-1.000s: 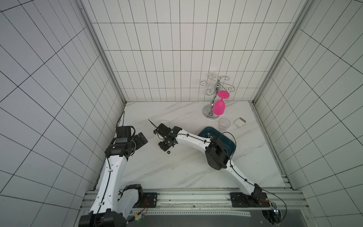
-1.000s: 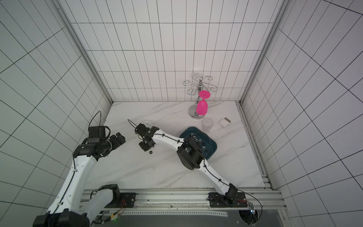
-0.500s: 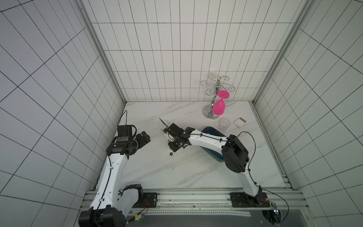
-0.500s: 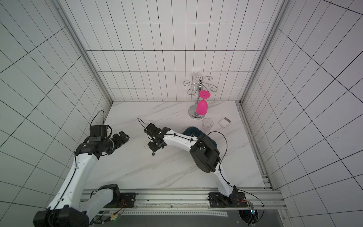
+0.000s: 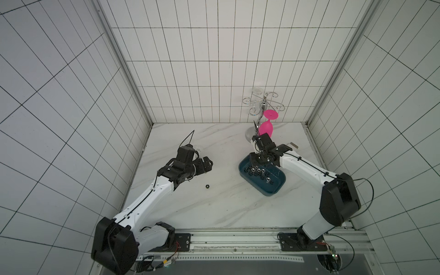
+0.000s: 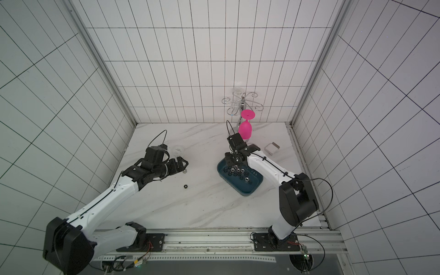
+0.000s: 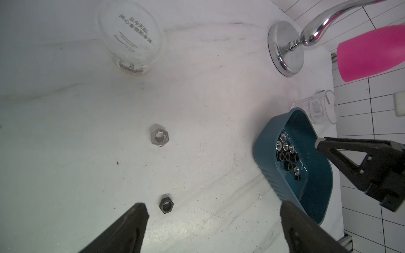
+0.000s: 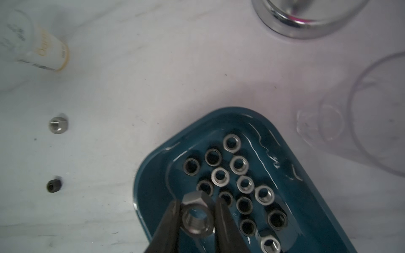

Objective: Put the nuts on the desktop into the storage box
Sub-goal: Place the nut in the storage box.

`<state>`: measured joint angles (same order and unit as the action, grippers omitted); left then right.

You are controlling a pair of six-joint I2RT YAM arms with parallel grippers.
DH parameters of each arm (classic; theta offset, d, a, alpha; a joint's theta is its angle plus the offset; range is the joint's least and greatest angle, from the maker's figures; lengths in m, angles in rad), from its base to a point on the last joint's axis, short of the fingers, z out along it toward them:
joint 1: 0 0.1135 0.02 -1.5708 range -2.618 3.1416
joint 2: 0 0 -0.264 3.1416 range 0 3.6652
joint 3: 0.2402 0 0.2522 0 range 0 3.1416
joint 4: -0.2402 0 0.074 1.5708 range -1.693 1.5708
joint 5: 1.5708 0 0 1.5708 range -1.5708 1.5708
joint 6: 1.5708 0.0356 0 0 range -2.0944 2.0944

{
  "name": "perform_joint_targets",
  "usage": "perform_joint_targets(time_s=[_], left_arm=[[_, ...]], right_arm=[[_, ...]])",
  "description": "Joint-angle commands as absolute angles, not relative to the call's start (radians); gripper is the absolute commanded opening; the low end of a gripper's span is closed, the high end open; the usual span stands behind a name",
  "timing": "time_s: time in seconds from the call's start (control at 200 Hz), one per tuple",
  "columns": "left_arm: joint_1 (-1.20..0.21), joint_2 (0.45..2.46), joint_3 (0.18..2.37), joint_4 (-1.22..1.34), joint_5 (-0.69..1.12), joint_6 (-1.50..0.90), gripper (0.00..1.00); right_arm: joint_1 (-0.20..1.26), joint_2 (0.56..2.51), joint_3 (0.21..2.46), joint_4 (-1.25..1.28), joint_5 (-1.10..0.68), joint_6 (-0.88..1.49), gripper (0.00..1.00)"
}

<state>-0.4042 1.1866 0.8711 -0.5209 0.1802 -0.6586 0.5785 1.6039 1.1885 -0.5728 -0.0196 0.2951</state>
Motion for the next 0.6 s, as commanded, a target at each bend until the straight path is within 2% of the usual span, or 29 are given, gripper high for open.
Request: perform_joint_targets(time_s=[0.0,0.21,0.425,0.595], left_arm=[[-0.414,1.195,0.902,-0.445,0.158,-0.67,0.98],[-0.413,1.201,0.9,-0.436,0.151,-0.654,0.98],[-0.413,1.208,0.913,-0.452,0.143,-0.637,0.98],[-0.409,1.206,0.917,-0.463,0.124,-0.627,0.98]], right_arm=[[0.505,1.542,1.115,-0.641,0.041,0.35,0.14],[0.418,1.533,1.018,-0.658,0.099,0.38,0.17],[0.383,1.583,1.021,-0.659,0.103,0.374,0.27],[0.383,1.585,1.042,-0.656,0.099,0.364,0.4]])
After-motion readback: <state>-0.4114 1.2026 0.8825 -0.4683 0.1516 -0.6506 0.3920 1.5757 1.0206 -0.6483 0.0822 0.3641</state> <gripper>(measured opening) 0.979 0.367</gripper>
